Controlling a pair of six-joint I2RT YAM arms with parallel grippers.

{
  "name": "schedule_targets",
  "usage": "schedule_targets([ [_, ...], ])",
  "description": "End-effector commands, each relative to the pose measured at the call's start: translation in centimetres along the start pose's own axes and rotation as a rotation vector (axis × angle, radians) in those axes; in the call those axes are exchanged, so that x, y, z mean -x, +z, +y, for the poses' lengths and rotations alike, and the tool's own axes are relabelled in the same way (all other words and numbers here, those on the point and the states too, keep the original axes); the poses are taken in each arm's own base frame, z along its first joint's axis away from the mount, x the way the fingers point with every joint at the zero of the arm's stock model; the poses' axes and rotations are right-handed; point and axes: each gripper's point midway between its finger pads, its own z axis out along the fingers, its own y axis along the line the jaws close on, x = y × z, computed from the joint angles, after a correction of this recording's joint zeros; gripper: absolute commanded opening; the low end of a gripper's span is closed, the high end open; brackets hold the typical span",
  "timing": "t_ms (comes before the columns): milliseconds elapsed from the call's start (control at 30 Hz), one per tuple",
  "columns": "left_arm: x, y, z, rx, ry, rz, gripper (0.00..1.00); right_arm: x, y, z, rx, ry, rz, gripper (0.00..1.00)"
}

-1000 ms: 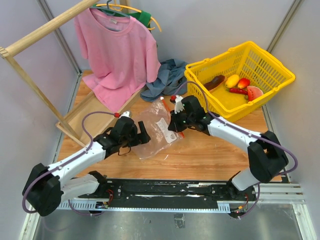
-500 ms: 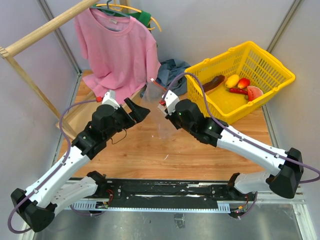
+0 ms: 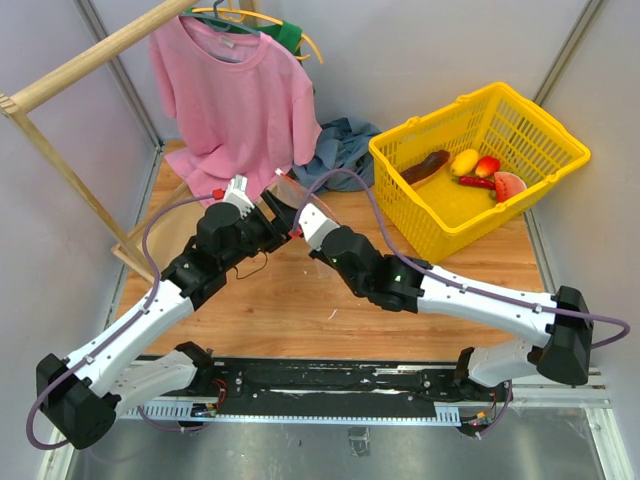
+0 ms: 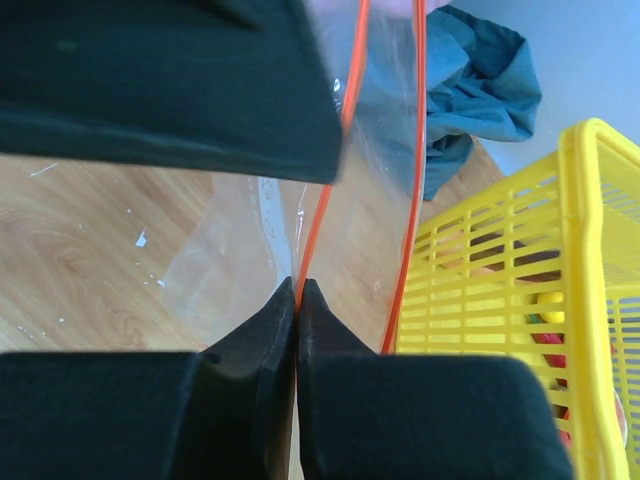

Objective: Place the food in the zip-top bag and seal the zipper
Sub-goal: Open the zipper of the food storage bag.

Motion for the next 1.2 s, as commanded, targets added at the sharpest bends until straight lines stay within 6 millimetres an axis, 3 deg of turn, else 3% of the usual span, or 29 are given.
schedule_targets([
  [0,0.4,-0.1,-1.5,-0.077,-0.031,-0.01,0.84,0.4,0.4,1.5,-0.022,-0.015,-0.013,0.03],
  [233,0.3,0.0,0.3,-0.019,-0.035,-0.031,0.79,0.6,0.7,3.5,0.027,0.008,-0.03,0.04],
  [400,-0.2,0.0,2.7,0.073,-0.025,-0.031,0.63,0.6,0.8,4.0,0.038,0.017,-0.031,0.06],
  [533,-0.3,0.1,2.9,0.078,-0.015,-0.03,0.52,0.5,0.9,4.9,0.069,0.013,-0.036,0.06],
  [1000,-0.7,0.5,3.9,0.116,0.005,-0.01,0.42,0.1,1.4,7.4,0.103,-0.028,-0.066,0.08],
  [1167,-1.0,0.5,4.6,0.138,0.019,-0.003,0.23,0.6,0.9,8.0,0.148,-0.013,-0.106,0.11],
])
